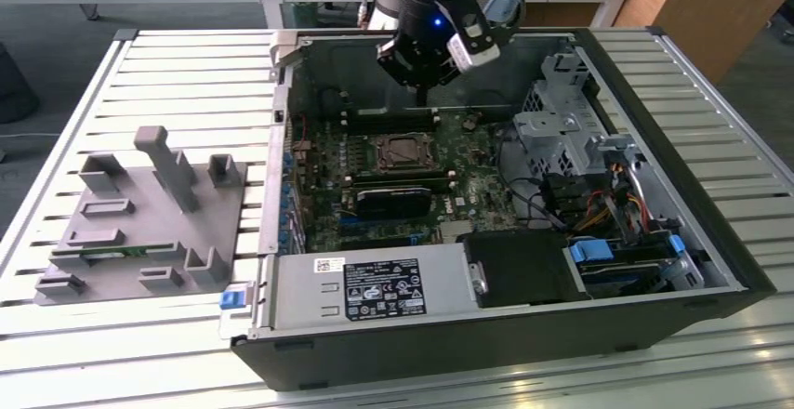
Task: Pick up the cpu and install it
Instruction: 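Install the second cpu locking lever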
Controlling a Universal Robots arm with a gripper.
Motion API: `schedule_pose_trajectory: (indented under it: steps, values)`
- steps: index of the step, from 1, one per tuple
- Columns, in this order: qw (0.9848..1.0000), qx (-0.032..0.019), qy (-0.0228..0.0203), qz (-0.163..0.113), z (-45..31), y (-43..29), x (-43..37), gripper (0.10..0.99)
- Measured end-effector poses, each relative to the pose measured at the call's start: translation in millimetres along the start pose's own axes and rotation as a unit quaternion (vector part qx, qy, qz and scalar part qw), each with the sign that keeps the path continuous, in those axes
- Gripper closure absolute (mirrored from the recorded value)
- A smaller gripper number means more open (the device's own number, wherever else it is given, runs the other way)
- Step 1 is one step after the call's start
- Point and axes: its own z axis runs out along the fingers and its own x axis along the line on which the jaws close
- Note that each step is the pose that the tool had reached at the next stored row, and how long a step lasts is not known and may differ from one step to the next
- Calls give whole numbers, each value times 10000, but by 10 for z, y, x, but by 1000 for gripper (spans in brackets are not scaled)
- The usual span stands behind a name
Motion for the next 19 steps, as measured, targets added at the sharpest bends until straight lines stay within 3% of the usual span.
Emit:
schedule_pose_trajectory:
  steps: [10,19]
  values:
    - [10000,26,0,-1,-3,-74,-3,976]
    - [10000,37,0,0,-3,-89,1,976]
